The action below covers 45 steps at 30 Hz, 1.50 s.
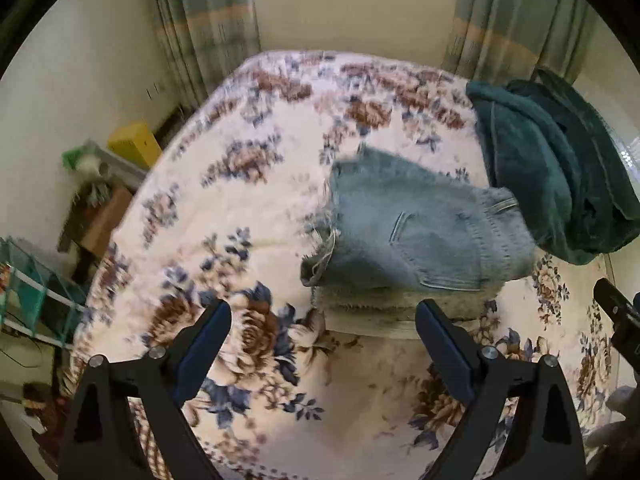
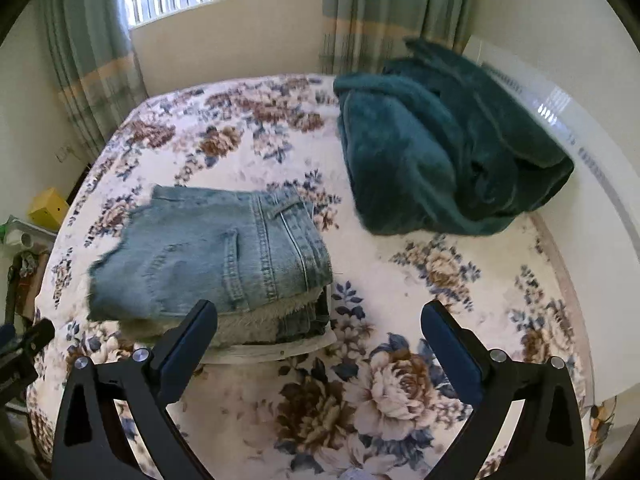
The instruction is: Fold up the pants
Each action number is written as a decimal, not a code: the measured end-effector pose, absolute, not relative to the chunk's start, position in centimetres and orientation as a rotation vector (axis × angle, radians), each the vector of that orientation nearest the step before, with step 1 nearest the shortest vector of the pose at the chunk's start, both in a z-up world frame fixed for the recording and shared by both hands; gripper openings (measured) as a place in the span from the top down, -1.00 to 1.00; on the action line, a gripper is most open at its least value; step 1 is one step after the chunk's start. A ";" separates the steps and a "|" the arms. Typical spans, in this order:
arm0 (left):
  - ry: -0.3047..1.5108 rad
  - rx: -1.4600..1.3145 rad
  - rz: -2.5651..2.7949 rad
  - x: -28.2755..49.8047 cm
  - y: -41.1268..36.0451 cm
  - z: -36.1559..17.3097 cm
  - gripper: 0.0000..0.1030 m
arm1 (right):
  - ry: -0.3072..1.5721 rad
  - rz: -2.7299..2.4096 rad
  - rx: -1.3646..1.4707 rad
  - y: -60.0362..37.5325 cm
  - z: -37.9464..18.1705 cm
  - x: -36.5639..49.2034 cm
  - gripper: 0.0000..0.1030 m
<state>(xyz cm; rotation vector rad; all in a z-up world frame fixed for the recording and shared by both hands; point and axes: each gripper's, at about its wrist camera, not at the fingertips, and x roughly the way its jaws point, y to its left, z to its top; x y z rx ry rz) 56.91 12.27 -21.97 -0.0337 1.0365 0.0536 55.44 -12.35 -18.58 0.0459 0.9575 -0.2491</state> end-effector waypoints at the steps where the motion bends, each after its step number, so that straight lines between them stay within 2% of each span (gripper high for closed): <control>1: 1.012 -0.022 0.057 55.9 12.1 -20.7 -0.83 | 0.944 -0.240 0.042 -11.9 -17.4 54.3 -1.00; 11: 0.852 -0.004 0.052 42.4 11.6 -10.2 -0.83 | 0.801 -0.179 0.028 -10.0 -5.4 38.1 -1.00; 26: 0.700 0.012 0.052 25.0 13.4 -0.6 -0.83 | 0.632 -0.127 -0.002 -6.4 7.3 14.6 -1.00; 35: 0.672 -0.001 0.014 20.6 15.5 1.9 -0.83 | 0.565 -0.125 0.006 -3.5 12.3 6.8 -1.00; 41: 0.685 -0.002 0.005 19.8 15.8 1.6 -0.83 | 0.547 -0.135 0.018 -2.6 13.5 5.3 -1.00; 43: 0.691 -0.015 0.001 19.9 15.9 1.4 -0.96 | 0.545 -0.147 0.009 -2.5 13.6 5.5 -1.00; 45: 0.693 -0.018 0.008 20.2 15.9 1.2 -0.97 | 0.557 -0.147 0.017 -2.7 13.6 6.1 -1.00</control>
